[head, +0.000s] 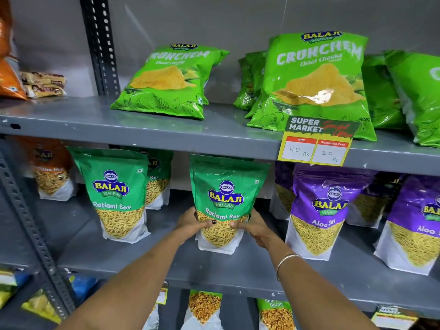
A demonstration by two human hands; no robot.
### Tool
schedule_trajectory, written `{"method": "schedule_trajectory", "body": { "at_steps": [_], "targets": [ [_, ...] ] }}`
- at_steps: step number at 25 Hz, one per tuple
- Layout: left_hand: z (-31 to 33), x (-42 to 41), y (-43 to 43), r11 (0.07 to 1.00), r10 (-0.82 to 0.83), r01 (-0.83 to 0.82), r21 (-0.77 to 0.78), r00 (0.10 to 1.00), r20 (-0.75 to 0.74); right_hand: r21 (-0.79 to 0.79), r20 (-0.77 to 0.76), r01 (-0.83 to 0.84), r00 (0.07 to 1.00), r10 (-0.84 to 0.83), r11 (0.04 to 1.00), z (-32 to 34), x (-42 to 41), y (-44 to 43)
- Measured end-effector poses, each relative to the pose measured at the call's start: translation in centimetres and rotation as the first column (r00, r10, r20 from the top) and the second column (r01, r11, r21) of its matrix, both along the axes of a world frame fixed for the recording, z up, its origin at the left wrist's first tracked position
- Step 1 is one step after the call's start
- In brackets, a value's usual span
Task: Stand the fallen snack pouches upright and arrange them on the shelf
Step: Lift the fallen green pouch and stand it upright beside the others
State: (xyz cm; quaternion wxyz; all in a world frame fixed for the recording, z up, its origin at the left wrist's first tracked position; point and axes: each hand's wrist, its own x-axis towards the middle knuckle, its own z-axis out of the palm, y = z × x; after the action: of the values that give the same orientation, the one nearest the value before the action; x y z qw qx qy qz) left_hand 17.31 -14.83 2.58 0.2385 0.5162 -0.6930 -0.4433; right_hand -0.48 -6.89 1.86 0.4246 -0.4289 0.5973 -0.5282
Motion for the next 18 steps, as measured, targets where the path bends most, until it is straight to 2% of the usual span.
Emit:
{"method": "schedule_trajectory", "body": {
  "at_steps": [3, 5, 7, 8, 10, 12, 14, 15, 16, 18],
  "targets": [
    [0.3, 0.3, 0.6, 0.999, -0.02, 0.019, 0.047, 1.0, 0.022, 0.052, 0.001, -0.035, 0.999, 0.035, 0.998, 0.6, -0.2, 0.4],
    [0.1, 1.6, 0.6, 0.989, -0.096, 0.082, 0.12, 0.989, 0.116, 0.264, -0.105, -0.1, 0.986, 0.132, 0.959, 1.5, 0.4, 1.4],
    [0.4, 3.9, 0.6, 0.975, -0.157, 0.111, 0.192, 0.955, 0.25, 0.563, -0.207, -0.09, 0.947, 0.245, 0.822, 2.0, 1.0, 2.2],
    [0.6, 5.7, 0.3, 0.972, -0.157, 0.093, 0.216, 0.94, 0.302, 0.648, -0.208, -0.063, 0.944, 0.256, 0.759, 1.9, 1.6, 2.0],
    [1.0, 9.5, -0.6, 0.955, -0.144, 0.033, 0.296, 0.921, 0.361, 0.722, -0.117, -0.106, 0.955, 0.271, 0.684, 1.8, 3.9, 0.7],
    [1.3, 14.0, -2.0, 0.946, -0.089, -0.041, 0.322, 0.922, 0.378, 0.759, -0.086, -0.198, 0.914, 0.397, 0.62, 2.5, 8.4, -1.5],
    [1.2, 18.6, -4.0, 0.953, 0.001, -0.098, 0.285, 0.947, 0.322, 0.737, -0.153, -0.185, 0.891, 0.428, 0.65, 3.1, 14.6, -4.0],
    [0.9, 20.2, -5.0, 0.958, 0.049, -0.113, 0.264, 0.97, 0.239, 0.68, -0.215, -0.149, 0.896, 0.389, 0.718, 3.1, 17.5, -4.9],
    [0.8, 21.8, -5.8, 0.966, 0.105, -0.132, 0.222, 0.986, 0.13, 0.601, -0.266, -0.097, 0.912, 0.313, 0.794, 3.2, 20.2, -5.5],
    [0.4, 23.6, -7.6, 0.978, 0.141, -0.128, 0.163, 0.987, -0.074, 0.443, -0.236, -0.011, 0.963, 0.128, 0.896, 3.2, 24.6, -7.1]
  ]
}}
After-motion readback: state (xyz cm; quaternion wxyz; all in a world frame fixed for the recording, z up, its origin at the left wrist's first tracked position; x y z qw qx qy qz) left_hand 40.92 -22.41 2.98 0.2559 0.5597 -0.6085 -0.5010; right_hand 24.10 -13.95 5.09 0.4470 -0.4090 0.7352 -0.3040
